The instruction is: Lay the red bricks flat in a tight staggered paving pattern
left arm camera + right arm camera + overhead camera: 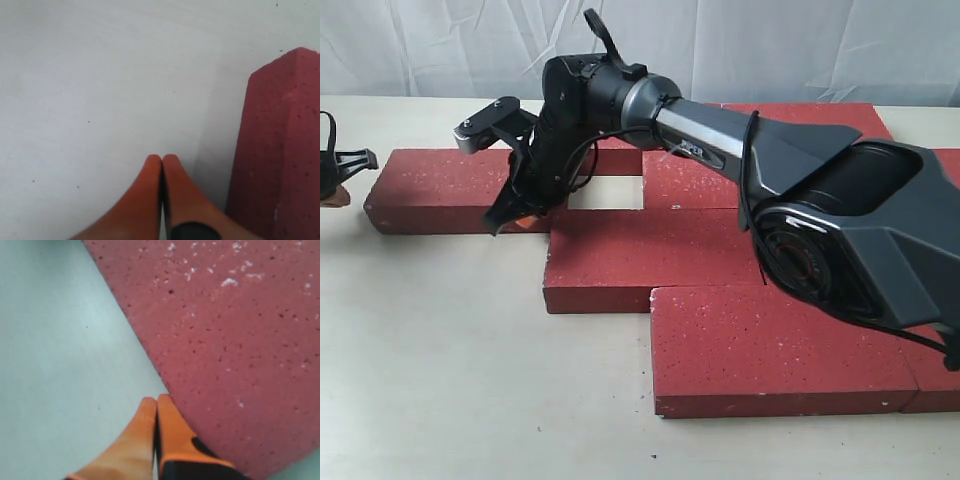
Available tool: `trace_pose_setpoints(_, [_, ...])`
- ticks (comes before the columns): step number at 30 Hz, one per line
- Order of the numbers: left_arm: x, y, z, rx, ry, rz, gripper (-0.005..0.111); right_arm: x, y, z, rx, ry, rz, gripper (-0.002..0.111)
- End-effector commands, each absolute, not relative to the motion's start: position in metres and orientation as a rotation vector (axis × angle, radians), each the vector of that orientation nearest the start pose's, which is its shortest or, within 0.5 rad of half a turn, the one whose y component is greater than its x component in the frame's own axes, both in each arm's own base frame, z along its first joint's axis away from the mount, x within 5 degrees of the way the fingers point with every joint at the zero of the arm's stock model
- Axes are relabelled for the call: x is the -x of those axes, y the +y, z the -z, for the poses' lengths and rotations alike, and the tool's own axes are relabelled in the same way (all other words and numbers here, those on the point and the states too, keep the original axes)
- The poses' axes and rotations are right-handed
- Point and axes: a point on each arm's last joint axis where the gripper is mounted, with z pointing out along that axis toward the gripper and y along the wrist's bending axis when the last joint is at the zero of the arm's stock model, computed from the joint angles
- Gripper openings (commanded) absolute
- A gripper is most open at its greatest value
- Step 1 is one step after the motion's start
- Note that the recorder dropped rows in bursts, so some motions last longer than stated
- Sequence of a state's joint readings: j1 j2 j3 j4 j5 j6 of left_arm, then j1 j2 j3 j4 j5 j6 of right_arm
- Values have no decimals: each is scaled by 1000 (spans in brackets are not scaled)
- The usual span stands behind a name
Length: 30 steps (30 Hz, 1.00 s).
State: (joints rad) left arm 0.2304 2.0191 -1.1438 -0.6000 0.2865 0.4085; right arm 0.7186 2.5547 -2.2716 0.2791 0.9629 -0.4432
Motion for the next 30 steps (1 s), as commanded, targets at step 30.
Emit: trace_pose_setpoints(30, [-399,55,-106,394,2588,302,0,-426,295,-216,1156,2527,-284,-1])
